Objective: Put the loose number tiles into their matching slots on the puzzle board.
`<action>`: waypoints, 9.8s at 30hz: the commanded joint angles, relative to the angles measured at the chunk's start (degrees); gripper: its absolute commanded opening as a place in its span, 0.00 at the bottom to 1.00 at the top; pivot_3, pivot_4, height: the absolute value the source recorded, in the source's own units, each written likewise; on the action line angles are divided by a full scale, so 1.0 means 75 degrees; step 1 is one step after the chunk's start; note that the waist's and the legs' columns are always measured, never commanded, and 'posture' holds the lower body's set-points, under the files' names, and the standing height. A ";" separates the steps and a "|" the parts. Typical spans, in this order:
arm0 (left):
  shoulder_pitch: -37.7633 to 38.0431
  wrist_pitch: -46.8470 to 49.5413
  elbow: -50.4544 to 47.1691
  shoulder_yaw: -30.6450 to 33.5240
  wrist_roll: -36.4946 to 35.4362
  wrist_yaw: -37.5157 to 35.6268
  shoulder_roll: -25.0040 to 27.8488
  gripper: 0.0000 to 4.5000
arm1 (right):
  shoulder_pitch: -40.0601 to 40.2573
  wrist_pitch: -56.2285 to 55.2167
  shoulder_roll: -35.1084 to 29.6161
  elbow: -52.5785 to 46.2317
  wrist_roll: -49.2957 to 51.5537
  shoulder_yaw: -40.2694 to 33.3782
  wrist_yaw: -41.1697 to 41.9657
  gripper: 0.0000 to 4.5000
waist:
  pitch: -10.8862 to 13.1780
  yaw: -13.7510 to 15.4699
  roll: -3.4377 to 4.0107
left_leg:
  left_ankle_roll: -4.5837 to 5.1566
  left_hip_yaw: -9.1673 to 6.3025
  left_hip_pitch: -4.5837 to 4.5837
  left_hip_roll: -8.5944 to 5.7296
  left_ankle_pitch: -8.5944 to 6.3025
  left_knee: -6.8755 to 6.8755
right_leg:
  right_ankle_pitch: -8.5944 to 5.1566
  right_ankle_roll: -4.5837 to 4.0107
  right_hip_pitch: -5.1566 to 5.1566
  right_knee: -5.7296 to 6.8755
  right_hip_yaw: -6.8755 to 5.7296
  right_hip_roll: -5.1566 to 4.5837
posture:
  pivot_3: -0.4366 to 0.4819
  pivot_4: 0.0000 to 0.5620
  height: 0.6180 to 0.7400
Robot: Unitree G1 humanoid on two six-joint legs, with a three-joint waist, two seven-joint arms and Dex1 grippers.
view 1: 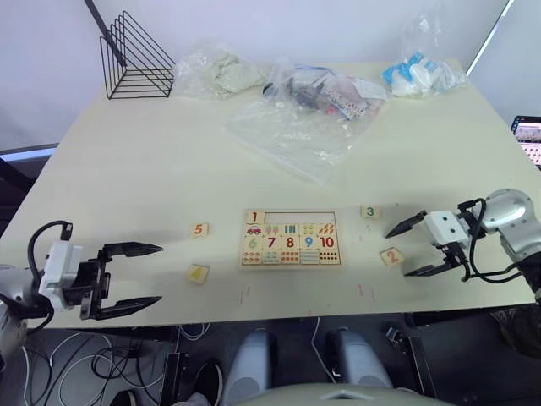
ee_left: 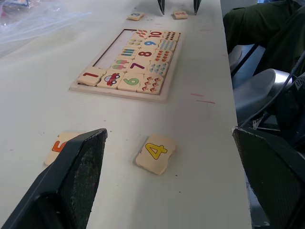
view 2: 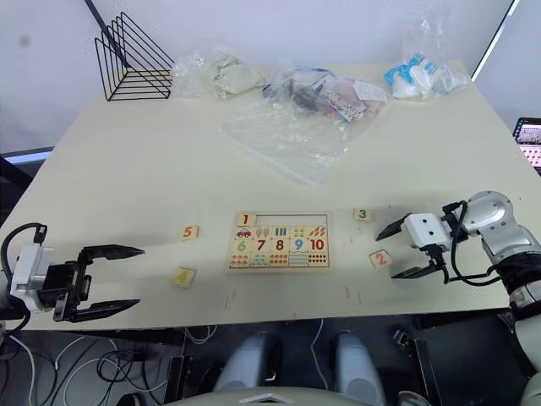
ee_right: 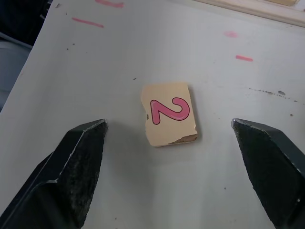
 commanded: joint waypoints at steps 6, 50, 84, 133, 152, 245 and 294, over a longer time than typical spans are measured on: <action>-0.0014 -0.0097 0.0063 -0.0039 -0.0144 -0.0220 0.0067 1.00 | -0.0136 -0.0099 -0.0008 -0.0180 0.0029 0.0198 0.0036 0.26 | -0.0001 -0.0011 -0.0002 | 0.0000 0.0001 0.0001 0.0002 0.0000 0.0000 | 0.0000 0.0000 0.0000 0.0000 0.0000 0.0001 | 0.48 0.27 1.00; 0.1116 0.2298 -0.1020 0.3384 0.0361 -0.0220 -0.1663 1.00 | -0.3162 1.2271 0.2918 -0.5853 -0.1099 0.1045 -0.4697 0.19 | -0.0005 -0.0031 -0.0015 | -0.0002 -0.0071 -0.0119 0.0000 0.0001 0.0009 | 0.0001 -0.0006 -0.0104 0.0006 -0.0040 -0.0003 | 0.48 0.27 1.00; 0.0761 0.3923 -0.2016 0.5063 0.2016 -0.0212 -0.3061 1.00 | -0.4468 1.2755 0.5451 -0.3236 -0.1566 0.2430 -0.5778 0.19 | -0.0006 -0.0226 -0.0016 | -0.0003 -0.0103 -0.0119 -0.0010 0.0001 0.0006 | 0.0005 -0.0013 -0.0101 0.0014 -0.0066 -0.0007 | 0.48 0.27 1.00; 0.0924 0.3923 -0.1982 0.5264 0.2199 -0.0220 -0.3190 1.00 | -0.4188 1.1586 0.5489 -0.2900 -0.2420 0.2830 -0.4774 0.19 | -0.0005 -0.0226 -0.0014 | -0.0003 -0.0118 -0.0119 -0.0010 0.0001 0.0004 | 0.0006 -0.0015 -0.0102 0.0012 -0.0066 -0.0012 | 0.48 0.27 1.00; 0.0883 0.3839 -0.1847 0.5151 0.2199 -0.0220 -0.3151 1.00 | -0.4179 1.1466 0.5522 -0.2888 -0.2564 0.2685 -0.4566 0.73 | -0.0005 -0.0226 -0.0014 | -0.0003 -0.0117 -0.0118 -0.0010 0.0001 0.0003 | 0.0006 -0.0015 -0.0102 0.0010 -0.0066 -0.0012 | 0.48 0.27 1.00; 0.1022 0.4157 -0.1597 0.5264 0.2962 0.0672 -0.3126 1.00 | -0.0788 0.8288 0.3832 -0.4985 -0.1756 -0.0549 -0.4182 0.01 | -0.0005 -0.0196 -0.0016 | -0.0003 -0.0113 -0.0109 -0.0009 0.0001 0.0005 | 0.0006 -0.0014 -0.0085 0.0007 -0.0072 -0.0011 | 0.48 0.27 1.00; 0.0338 0.3841 -0.0286 0.5422 0.3921 0.1054 -0.3325 1.00 | 0.7734 0.3897 0.2705 -0.6266 0.1954 -0.7473 -0.4177 1.00 | -0.0010 0.0001 -0.0026 | -0.0001 -0.0062 -0.0012 0.0002 0.0000 -0.0002 | 0.0000 -0.0011 0.0005 -0.0005 -0.0031 -0.0006 | 0.48 0.27 1.00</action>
